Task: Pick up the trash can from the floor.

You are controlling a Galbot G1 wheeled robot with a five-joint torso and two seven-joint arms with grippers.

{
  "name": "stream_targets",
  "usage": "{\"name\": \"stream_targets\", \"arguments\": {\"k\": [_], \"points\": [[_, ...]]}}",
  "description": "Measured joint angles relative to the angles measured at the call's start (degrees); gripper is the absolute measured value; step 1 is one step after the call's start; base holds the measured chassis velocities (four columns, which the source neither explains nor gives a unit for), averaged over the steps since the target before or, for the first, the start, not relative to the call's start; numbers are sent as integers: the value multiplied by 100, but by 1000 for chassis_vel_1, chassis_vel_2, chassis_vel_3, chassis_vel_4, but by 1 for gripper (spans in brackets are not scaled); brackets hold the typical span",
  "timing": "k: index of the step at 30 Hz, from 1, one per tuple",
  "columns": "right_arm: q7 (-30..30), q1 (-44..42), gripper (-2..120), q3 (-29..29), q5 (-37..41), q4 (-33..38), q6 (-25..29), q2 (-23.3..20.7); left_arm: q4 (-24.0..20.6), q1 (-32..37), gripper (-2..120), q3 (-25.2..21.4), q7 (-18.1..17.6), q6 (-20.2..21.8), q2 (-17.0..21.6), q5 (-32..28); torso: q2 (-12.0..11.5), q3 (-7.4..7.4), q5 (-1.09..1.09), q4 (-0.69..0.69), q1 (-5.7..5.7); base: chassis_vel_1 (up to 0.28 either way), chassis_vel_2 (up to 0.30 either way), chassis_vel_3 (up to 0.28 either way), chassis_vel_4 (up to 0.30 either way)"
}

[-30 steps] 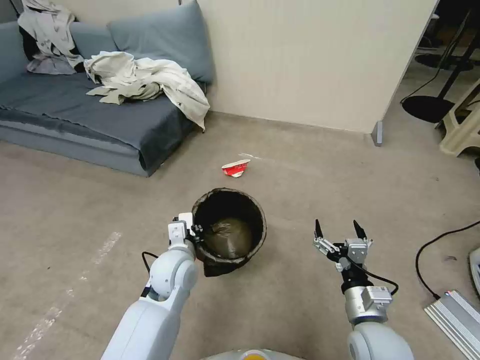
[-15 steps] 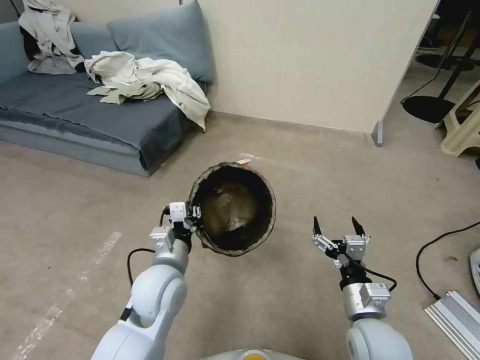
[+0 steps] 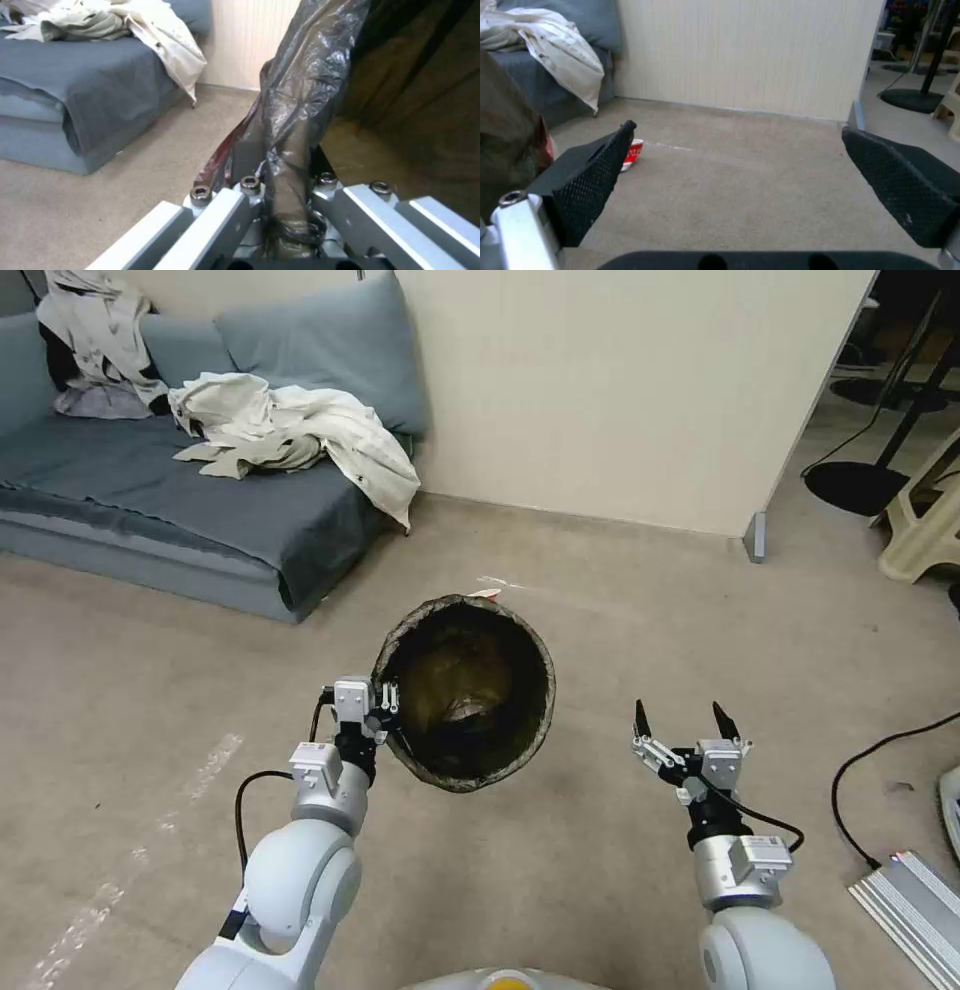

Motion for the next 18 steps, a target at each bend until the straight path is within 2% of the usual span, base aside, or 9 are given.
{"name": "stream_targets", "arguments": {"k": [18], "points": [[25, -32, 100, 26, 58, 40, -40, -4, -96, 26, 2, 12, -132, 181, 7, 74, 0, 0, 0, 0, 0, 0, 0, 0, 0]]}}
